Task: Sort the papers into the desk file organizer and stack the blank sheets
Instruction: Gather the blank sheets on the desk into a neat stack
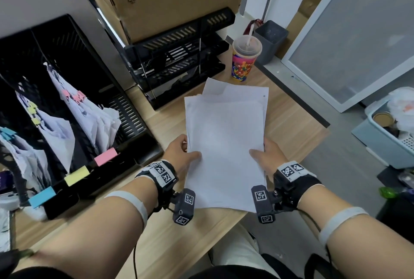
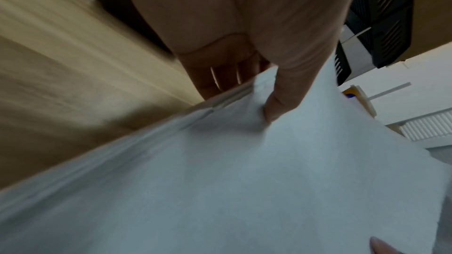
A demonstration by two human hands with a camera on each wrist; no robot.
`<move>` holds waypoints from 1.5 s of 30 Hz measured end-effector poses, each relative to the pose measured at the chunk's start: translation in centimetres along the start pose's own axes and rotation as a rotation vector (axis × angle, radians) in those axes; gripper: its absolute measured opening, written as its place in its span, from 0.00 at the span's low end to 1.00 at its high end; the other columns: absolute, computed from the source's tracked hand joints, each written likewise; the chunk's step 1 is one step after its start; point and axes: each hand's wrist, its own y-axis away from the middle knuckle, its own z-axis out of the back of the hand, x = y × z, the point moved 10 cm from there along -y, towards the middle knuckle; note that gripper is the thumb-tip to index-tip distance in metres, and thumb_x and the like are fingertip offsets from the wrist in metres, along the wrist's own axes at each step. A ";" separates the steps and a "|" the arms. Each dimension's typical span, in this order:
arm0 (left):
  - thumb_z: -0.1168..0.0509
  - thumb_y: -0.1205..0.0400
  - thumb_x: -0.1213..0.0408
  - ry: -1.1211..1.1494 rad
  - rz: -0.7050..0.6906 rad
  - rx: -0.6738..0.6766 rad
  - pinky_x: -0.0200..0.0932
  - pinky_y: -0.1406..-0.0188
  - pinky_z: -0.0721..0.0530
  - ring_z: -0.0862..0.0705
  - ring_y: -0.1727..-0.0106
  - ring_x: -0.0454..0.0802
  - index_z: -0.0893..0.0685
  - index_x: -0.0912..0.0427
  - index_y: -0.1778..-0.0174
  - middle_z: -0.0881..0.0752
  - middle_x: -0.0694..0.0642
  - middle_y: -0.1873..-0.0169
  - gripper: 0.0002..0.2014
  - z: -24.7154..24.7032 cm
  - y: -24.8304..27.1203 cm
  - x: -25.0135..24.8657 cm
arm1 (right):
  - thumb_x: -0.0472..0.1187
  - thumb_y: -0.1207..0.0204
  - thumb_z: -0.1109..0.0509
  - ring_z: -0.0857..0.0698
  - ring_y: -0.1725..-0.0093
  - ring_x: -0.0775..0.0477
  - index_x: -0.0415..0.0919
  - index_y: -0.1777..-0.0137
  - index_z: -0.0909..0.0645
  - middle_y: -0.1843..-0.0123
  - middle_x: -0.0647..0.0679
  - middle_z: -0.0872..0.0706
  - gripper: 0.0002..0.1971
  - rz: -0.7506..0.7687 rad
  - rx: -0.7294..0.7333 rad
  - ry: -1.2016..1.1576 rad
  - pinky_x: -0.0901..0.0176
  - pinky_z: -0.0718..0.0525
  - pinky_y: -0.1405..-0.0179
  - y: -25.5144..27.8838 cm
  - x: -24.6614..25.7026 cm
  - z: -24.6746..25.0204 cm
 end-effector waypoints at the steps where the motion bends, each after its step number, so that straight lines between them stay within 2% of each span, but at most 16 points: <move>1: 0.23 0.25 0.69 0.078 0.003 -0.017 0.41 0.63 0.14 0.08 0.60 0.49 0.23 0.57 0.45 0.07 0.53 0.58 0.18 0.2 -0.2 -0.5 | 0.40 0.33 0.32 0.11 0.45 0.46 0.58 0.40 0.19 0.44 0.54 0.10 0.21 0.008 -0.004 -0.019 0.40 0.14 0.40 -0.4 0.8 0.5; 5: 0.26 0.21 0.63 0.175 -0.016 -0.064 0.54 0.47 0.11 0.09 0.47 0.56 0.24 0.55 0.35 0.08 0.57 0.49 0.20 0.3 -2.8 -2.0 | 0.39 0.31 0.33 0.11 0.44 0.45 0.53 0.38 0.18 0.43 0.52 0.10 0.21 0.022 -0.067 -0.044 0.42 0.14 0.39 -2.7 3.6 2.8; 7: 0.29 0.19 0.61 -0.011 -0.027 -0.043 0.55 0.34 0.16 0.14 0.37 0.56 0.21 0.55 0.31 0.12 0.55 0.40 0.19 -0.3 -4.3 -1.8 | 0.37 0.32 0.35 0.12 0.44 0.43 0.51 0.36 0.19 0.43 0.50 0.10 0.23 -0.025 -0.080 -0.042 0.41 0.15 0.38 -4.5 3.7 3.3; 9: 0.30 0.18 0.59 -0.235 0.036 -0.009 0.48 0.28 0.22 0.18 0.31 0.54 0.23 0.55 0.25 0.17 0.54 0.31 0.24 -1.0 -5.1 -0.5 | 0.37 0.31 0.35 0.12 0.44 0.40 0.47 0.36 0.20 0.42 0.47 0.11 0.21 -0.084 -0.074 0.034 0.41 0.16 0.37 -5.8 3.6 3.3; 11: 0.31 0.18 0.60 -0.371 0.060 0.012 0.38 0.35 0.25 0.19 0.31 0.54 0.25 0.55 0.23 0.19 0.53 0.29 0.26 -1.1 -5.2 0.4 | 0.37 0.26 0.35 0.14 0.43 0.38 0.41 0.34 0.22 0.40 0.44 0.14 0.19 -0.124 -0.081 0.124 0.46 0.16 0.37 -7.0 3.6 3.2; 13: 0.32 0.18 0.63 -0.388 0.059 0.012 0.36 0.43 0.25 0.16 0.34 0.53 0.24 0.54 0.25 0.17 0.51 0.32 0.24 -1.0 -5.0 0.8 | 0.38 0.23 0.35 0.17 0.45 0.42 0.38 0.35 0.23 0.38 0.42 0.17 0.16 -0.181 -0.071 0.187 0.54 0.18 0.43 -7.7 3.3 2.6; 16: 0.32 0.20 0.66 -0.336 0.043 -0.006 0.36 0.42 0.22 0.15 0.34 0.50 0.20 0.53 0.31 0.14 0.51 0.36 0.20 -0.6 -5.2 1.2 | 0.38 0.20 0.36 0.25 0.49 0.48 0.42 0.43 0.28 0.45 0.42 0.24 0.08 -0.244 -0.048 0.245 0.56 0.24 0.49 -8.6 3.1 1.3; 18: 0.32 0.20 0.68 -0.302 0.045 -0.018 0.36 0.44 0.21 0.15 0.35 0.48 0.18 0.51 0.35 0.13 0.51 0.37 0.17 -0.4 -5.4 1.4 | 0.42 0.28 0.34 0.20 0.47 0.42 0.39 0.34 0.26 0.43 0.41 0.21 0.22 -0.274 -0.064 0.240 0.51 0.19 0.43 -9.5 2.9 0.7; 20: 0.32 0.20 0.68 -0.287 0.040 -0.023 0.37 0.42 0.20 0.15 0.36 0.47 0.18 0.49 0.39 0.13 0.50 0.38 0.15 -0.1 -5.6 1.5 | 0.45 0.34 0.34 0.17 0.39 0.34 0.42 0.24 0.32 0.33 0.40 0.20 0.35 -0.283 -0.093 0.241 0.44 0.19 0.35 -10.3 2.7 0.4; 26: 0.33 0.20 0.72 -0.236 0.023 -0.014 0.41 0.31 0.20 0.14 0.37 0.47 0.17 0.49 0.45 0.12 0.50 0.40 0.14 0.0 -5.8 1.5 | 0.41 0.35 0.38 0.20 0.37 0.32 0.52 0.25 0.32 0.32 0.36 0.22 0.33 -0.226 -0.184 0.330 0.44 0.20 0.34 -10.2 4.3 0.5; 29: 0.33 0.20 0.72 -0.223 0.019 -0.001 0.43 0.30 0.20 0.15 0.36 0.47 0.17 0.49 0.44 0.13 0.51 0.39 0.14 -0.1 -5.6 1.5 | 0.39 0.30 0.37 0.18 0.39 0.32 0.46 0.25 0.35 0.34 0.34 0.20 0.31 -0.196 -0.127 0.307 0.48 0.17 0.40 -9.7 4.5 0.0; 31: 0.33 0.20 0.72 -0.219 0.020 0.012 0.45 0.29 0.20 0.15 0.36 0.48 0.17 0.49 0.44 0.13 0.52 0.38 0.14 -0.2 -5.6 1.4 | 0.34 0.26 0.36 0.17 0.42 0.32 0.40 0.27 0.37 0.35 0.32 0.22 0.27 -0.163 -0.133 0.263 0.56 0.20 0.56 -9.6 4.4 0.1; 35: 0.32 0.19 0.71 -0.241 0.024 0.021 0.41 0.31 0.21 0.16 0.36 0.46 0.17 0.54 0.39 0.14 0.51 0.39 0.14 0.0 -5.3 1.5 | 0.35 0.25 0.32 0.17 0.44 0.40 0.41 0.20 0.41 0.33 0.41 0.20 0.35 -0.072 -0.156 0.151 0.59 0.25 0.50 -8.9 5.5 0.5; 37: 0.32 0.19 0.71 -0.235 0.031 0.038 0.42 0.31 0.22 0.17 0.34 0.48 0.18 0.57 0.36 0.15 0.53 0.37 0.15 -0.1 -5.3 1.5 | 0.36 0.24 0.32 0.19 0.47 0.43 0.40 0.21 0.38 0.37 0.46 0.19 0.32 -0.072 -0.118 0.137 0.60 0.25 0.49 -8.2 5.8 0.6; 41: 0.30 0.20 0.66 -0.206 0.055 0.026 0.47 0.29 0.21 0.16 0.34 0.51 0.21 0.55 0.37 0.15 0.51 0.40 0.16 -0.1 -5.5 1.2 | 0.35 0.22 0.34 0.17 0.44 0.38 0.43 0.40 0.25 0.42 0.46 0.15 0.12 -0.043 -0.111 0.104 0.52 0.19 0.40 -6.1 7.2 1.8; 45: 0.31 0.18 0.53 -0.146 0.120 -0.032 0.50 0.38 0.15 0.13 0.45 0.51 0.24 0.55 0.32 0.13 0.50 0.43 0.20 0.0 -5.4 0.7 | 0.36 0.21 0.35 0.17 0.52 0.45 0.44 0.42 0.22 0.49 0.49 0.14 0.09 0.020 -0.061 0.128 0.56 0.20 0.51 -4.6 7.8 2.9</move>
